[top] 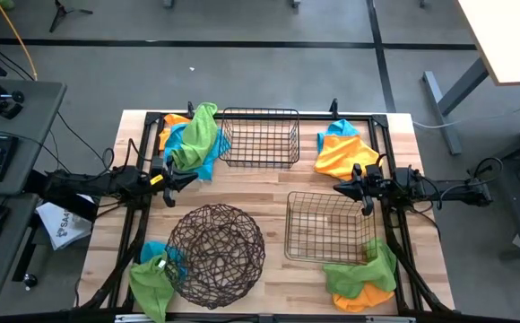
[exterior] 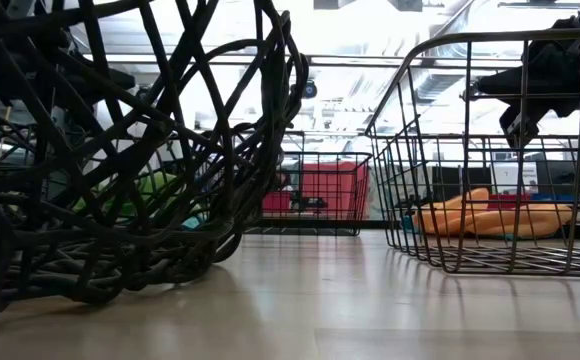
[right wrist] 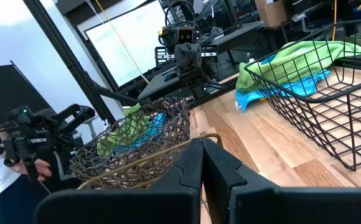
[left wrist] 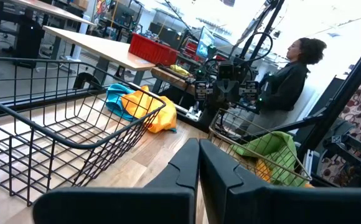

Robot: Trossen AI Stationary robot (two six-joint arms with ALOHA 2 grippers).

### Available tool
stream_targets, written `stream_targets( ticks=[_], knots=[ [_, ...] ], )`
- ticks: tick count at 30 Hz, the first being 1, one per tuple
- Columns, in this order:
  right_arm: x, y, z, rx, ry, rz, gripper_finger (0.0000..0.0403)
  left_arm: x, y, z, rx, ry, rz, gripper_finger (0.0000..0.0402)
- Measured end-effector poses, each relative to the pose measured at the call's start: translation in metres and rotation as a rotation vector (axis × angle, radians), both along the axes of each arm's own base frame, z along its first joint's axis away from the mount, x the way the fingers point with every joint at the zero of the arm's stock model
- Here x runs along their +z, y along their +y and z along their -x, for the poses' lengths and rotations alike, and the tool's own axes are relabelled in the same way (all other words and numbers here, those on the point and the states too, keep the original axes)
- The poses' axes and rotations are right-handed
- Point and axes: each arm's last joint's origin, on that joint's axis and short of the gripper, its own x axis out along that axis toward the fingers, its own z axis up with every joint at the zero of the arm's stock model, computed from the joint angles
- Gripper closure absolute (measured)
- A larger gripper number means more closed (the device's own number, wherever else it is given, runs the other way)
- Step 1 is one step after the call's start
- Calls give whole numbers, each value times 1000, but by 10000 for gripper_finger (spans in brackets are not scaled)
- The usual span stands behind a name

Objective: Sort microfiber towel by color & place in baskets

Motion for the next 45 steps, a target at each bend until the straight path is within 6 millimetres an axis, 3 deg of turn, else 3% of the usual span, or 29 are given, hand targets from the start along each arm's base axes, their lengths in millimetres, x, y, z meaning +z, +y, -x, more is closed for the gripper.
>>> stream_targets(
  ticks=[6, 9, 14, 19, 23, 30, 36, 41, 45],
  knots=[
    [0, 0, 0, 0, 0, 0, 402, 3, 0, 0, 1, -45, 39, 401],
    [0, 0, 0, 0, 0, 0, 402, 21, 2, 4, 31, -265, 176, 401],
    [0, 0, 0, 0, 0, 0, 402, 44, 12, 19, 327, -622, 423, 401],
    [0, 0, 0, 0, 0, 0, 402, 64, 13, 15, 344, -692, 571, 401],
    [0, 0, 0, 0, 1, 0, 402, 100, 11, -7, 380, -596, 462, 401],
    [0, 0, 0, 0, 0, 0, 402, 162, 8, -69, 477, -416, 221, 401],
    [0, 0, 0, 0, 0, 0, 402, 181, 18, -101, 663, -268, 30, 401],
    [0, 0, 0, 0, 0, 0, 402, 177, 56, -109, 778, -31, 60, 387],
    [0, 0, 0, 0, 0, 0, 402, 179, 103, -87, 760, 283, 185, 350]
  ],
)
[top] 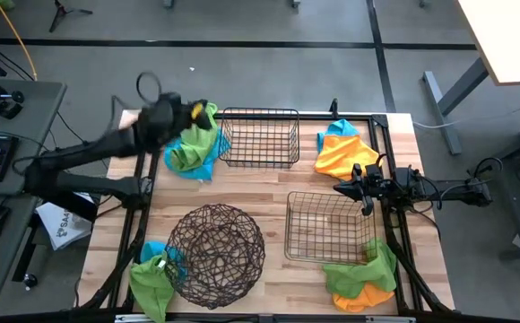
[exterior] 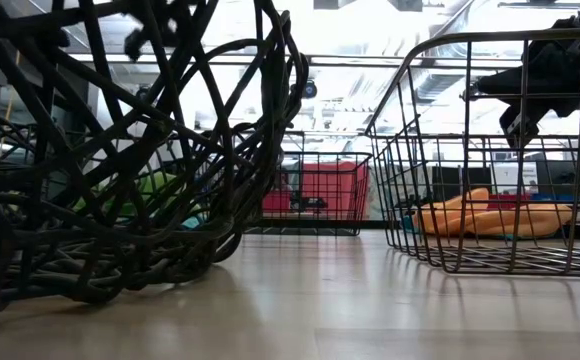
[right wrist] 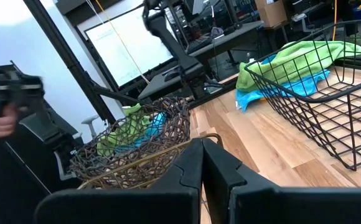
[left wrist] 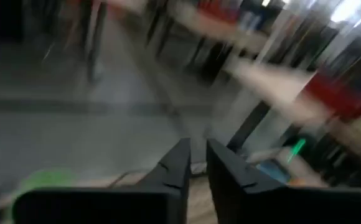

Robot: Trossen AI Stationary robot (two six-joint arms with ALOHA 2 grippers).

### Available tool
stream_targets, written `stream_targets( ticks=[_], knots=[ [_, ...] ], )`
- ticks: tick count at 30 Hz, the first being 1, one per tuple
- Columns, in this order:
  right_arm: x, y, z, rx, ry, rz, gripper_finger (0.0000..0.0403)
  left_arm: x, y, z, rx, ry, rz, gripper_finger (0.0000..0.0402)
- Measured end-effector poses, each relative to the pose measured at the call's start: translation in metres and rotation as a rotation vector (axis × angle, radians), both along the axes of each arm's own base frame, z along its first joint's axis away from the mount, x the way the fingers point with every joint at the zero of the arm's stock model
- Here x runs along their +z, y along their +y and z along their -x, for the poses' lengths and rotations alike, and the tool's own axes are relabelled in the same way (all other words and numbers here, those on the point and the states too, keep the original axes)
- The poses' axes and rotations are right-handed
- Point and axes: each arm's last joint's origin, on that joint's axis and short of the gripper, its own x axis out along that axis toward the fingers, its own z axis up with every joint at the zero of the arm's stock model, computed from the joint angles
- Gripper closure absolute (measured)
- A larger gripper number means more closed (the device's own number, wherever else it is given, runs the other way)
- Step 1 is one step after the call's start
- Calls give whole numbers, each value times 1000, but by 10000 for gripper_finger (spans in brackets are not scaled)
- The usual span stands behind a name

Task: Sort microfiber towel by color & place in baskets
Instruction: Put the top left green towel into the top black wire basket

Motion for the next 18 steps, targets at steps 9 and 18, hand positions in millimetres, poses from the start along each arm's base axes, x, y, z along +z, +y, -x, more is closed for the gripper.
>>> stream_targets(
  ticks=[9, 18],
  knots=[
    [0, 0, 0, 0, 0, 0, 402, -43, 64, 43, -32, 302, 396, 230],
    [0, 0, 0, 0, 0, 0, 402, -91, 82, 23, -128, 369, 626, 158]
  ],
)
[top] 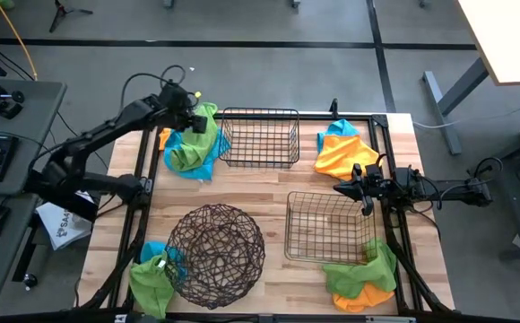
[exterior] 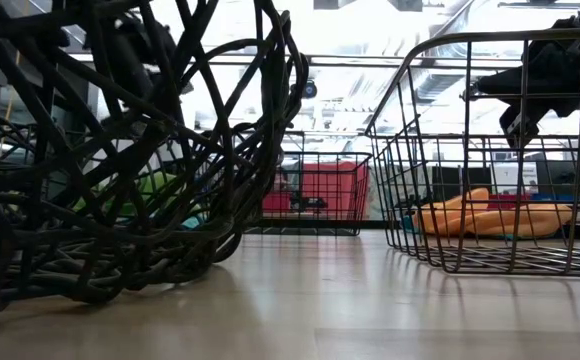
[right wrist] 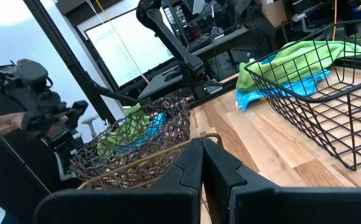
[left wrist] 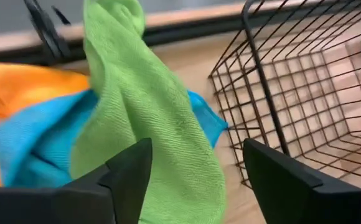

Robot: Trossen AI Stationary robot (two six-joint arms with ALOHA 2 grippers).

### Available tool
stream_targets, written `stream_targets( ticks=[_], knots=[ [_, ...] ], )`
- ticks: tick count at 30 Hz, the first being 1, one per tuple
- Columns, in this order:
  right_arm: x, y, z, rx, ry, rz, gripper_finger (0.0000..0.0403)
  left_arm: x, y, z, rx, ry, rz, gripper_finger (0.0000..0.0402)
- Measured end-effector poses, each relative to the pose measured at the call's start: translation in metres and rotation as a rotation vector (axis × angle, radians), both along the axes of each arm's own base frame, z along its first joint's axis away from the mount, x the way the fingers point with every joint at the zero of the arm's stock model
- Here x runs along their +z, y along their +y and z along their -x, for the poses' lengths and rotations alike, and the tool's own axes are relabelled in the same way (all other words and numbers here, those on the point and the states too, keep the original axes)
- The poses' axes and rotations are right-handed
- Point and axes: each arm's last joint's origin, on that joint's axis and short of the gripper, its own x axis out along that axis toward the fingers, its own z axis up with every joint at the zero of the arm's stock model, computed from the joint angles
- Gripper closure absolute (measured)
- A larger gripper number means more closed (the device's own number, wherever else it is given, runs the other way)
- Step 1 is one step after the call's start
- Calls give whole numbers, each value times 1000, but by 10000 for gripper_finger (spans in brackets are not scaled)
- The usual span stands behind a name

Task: Sort microfiber towel by color & place in baskets
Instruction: Put the top left green towel into the top black wire basket

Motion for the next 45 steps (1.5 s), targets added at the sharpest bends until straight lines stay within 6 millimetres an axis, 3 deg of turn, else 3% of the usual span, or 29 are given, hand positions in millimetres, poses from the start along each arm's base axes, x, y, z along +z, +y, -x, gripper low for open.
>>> stream_targets(
  ticks=[9, 22, 26, 30, 33, 35, 42, 45],
  knots=[
    [0, 0, 0, 0, 0, 0, 402, -38, 8, -24, 20, 75, 152, 153],
    [0, 0, 0, 0, 0, 0, 402, -66, 3, -50, -14, 169, 158, 160],
    [0, 0, 0, 0, 0, 0, 402, -61, 2, -49, -2, 200, 103, 218],
    [0, 0, 0, 0, 0, 0, 402, -50, 0, -44, 18, 192, 54, 356],
    [0, 0, 0, 0, 0, 0, 402, -30, -2, -36, 27, 157, 22, 387],
    [0, 0, 0, 0, 0, 0, 402, -5, -5, -30, 34, 117, -13, 395],
    [0, 0, 0, 0, 0, 0, 402, 123, -31, -13, -8, -169, -379, 401],
    [0, 0, 0, 0, 1, 0, 402, 167, -43, -11, -31, -254, -533, 401]
  ],
)
